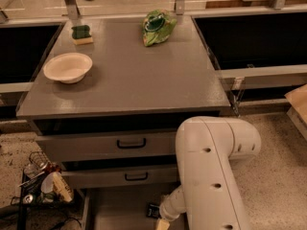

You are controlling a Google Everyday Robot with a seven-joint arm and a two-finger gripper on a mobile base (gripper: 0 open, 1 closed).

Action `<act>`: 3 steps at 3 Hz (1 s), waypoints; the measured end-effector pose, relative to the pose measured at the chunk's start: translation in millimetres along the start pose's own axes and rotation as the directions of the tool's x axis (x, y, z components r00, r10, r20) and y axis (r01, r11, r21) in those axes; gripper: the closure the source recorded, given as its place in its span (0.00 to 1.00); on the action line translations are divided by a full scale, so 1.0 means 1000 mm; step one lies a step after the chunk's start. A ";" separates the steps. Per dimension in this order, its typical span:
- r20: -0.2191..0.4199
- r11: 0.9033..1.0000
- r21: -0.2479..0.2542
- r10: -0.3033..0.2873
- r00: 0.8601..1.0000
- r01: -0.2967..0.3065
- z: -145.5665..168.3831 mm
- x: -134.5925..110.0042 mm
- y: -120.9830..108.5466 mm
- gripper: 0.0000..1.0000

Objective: Pick rxbar blueberry from bottom drawer and place on counter

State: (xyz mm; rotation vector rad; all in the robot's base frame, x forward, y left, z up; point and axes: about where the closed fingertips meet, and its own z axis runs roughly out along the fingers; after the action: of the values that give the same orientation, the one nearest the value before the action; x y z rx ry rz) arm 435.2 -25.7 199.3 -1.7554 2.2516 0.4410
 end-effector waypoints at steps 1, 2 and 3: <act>-0.004 1.000 -0.008 0.012 1.000 -0.012 0.006 0.003 0.001 0.00; -0.035 0.995 -0.046 0.091 0.995 -0.093 0.032 0.031 -0.003 0.00; -0.030 0.993 -0.053 0.102 0.994 -0.104 0.035 0.030 -0.003 0.00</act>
Offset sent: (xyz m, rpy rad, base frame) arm 0.0127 -0.0285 -0.0518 -0.0195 0.1026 -0.0772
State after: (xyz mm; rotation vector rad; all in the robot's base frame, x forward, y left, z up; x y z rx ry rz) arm 431.1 -39.8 155.1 -1.6862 2.3788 0.5070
